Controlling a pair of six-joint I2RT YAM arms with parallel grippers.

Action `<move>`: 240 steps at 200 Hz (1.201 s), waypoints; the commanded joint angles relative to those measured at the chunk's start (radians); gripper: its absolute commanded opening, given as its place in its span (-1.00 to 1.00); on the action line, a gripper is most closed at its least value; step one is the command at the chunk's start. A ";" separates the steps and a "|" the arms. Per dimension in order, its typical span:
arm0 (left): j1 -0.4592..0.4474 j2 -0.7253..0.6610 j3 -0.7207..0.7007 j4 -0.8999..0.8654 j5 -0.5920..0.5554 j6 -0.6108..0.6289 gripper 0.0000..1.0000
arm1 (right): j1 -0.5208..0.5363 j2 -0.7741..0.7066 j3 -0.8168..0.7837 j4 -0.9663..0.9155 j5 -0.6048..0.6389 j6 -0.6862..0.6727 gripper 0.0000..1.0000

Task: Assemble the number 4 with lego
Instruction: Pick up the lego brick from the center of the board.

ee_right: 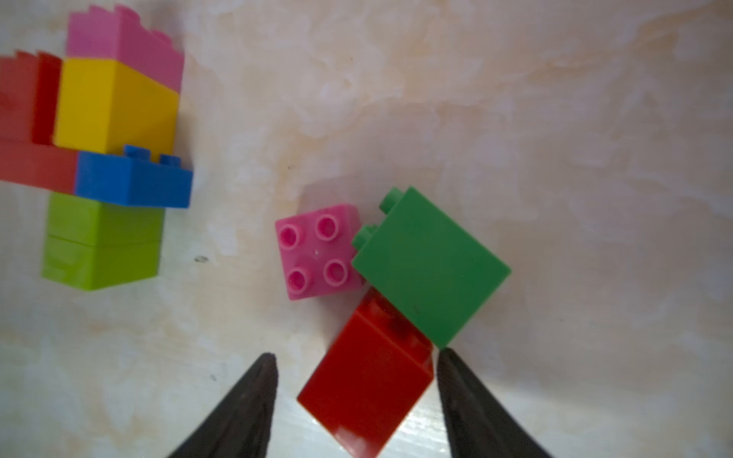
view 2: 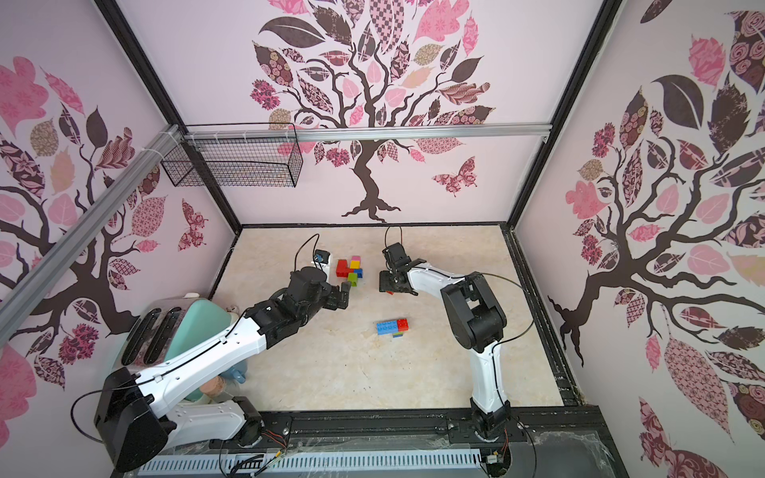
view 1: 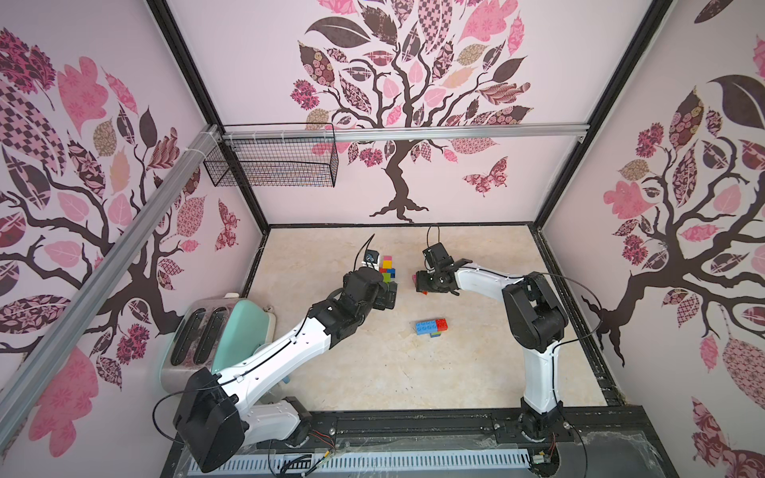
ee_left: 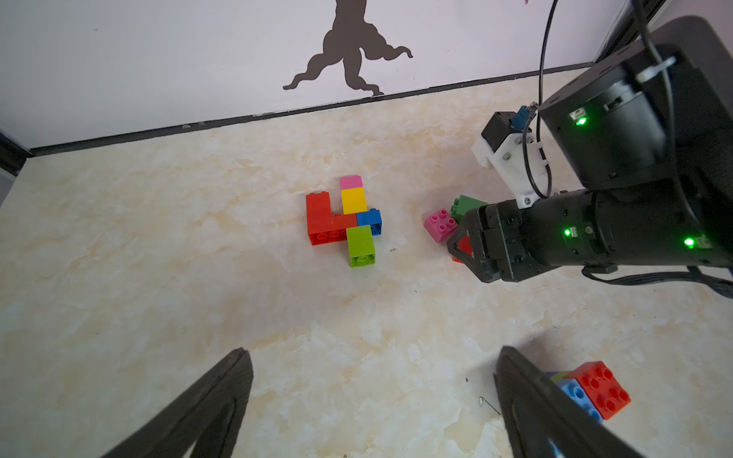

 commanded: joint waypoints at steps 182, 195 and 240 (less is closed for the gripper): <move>0.014 0.141 0.045 0.001 0.309 -0.154 0.96 | -0.002 -0.018 -0.068 0.040 0.053 -0.334 -0.31; 0.024 0.147 0.079 -0.031 0.370 -0.149 0.96 | -0.003 -0.085 -0.123 0.098 0.020 -0.352 -0.39; 0.088 0.180 0.175 -0.092 0.615 -0.183 0.95 | -0.001 -0.386 -0.399 0.402 -0.170 -0.404 -0.72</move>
